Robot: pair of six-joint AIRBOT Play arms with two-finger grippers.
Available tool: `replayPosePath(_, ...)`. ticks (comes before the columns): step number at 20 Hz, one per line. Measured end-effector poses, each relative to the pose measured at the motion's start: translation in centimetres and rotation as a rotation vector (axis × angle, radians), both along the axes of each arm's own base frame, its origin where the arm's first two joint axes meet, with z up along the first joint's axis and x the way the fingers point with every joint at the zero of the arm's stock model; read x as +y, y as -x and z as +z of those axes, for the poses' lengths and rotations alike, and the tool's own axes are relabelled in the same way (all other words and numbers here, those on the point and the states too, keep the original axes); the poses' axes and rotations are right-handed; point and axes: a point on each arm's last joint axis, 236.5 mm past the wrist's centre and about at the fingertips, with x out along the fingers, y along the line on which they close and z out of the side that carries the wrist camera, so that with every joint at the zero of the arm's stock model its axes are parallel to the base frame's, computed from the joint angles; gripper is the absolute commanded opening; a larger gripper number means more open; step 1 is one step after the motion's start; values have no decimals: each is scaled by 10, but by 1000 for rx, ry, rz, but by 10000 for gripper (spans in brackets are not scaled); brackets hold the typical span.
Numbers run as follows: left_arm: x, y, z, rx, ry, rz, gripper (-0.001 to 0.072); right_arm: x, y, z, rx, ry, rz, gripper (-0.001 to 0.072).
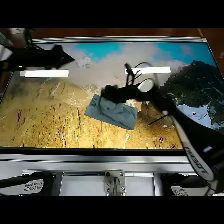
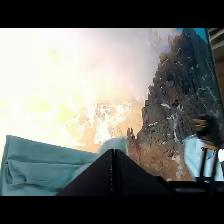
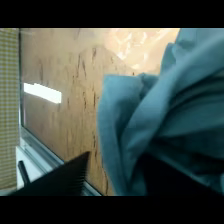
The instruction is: Fold the shirts.
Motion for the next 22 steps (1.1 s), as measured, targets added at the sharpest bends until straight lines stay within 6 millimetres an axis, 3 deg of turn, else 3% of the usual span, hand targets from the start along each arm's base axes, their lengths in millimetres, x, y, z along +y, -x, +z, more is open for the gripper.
replayPosePath(1,7,9,11,-23,-23,1,44,13,3,-16,44,-23,0,663)
replayPosePath(3,17,27,24,-43,-68,-8,44,21,3,-33,93,-52,-8,663)
replayPosePath(6,22,44,29,-43,-103,-28,44,-1,-6,-36,121,-62,-7,663)
replayPosePath(8,24,49,30,-41,-114,-32,44,-38,-14,-33,123,-19,-3,663)
replayPosePath(11,25,53,31,-38,-124,-39,44,-124,-14,-43,171,159,-5,663)
replayPosePath(13,26,54,31,-38,-127,-39,44,-177,0,-62,253,287,-10,663)
replayPosePath(15,26,54,30,-37,-129,-40,44,-205,20,-80,331,351,-10,663)
replayPosePath(17,26,55,30,-35,-130,-41,45,-210,31,-96,364,370,-21,663)
replayPosePath(21,26,55,30,-32,-128,-40,44,-185,42,-125,400,341,-2,642)
replayPosePath(22,26,55,30,-32,-127,-39,44,-176,45,-132,413,325,1,470)
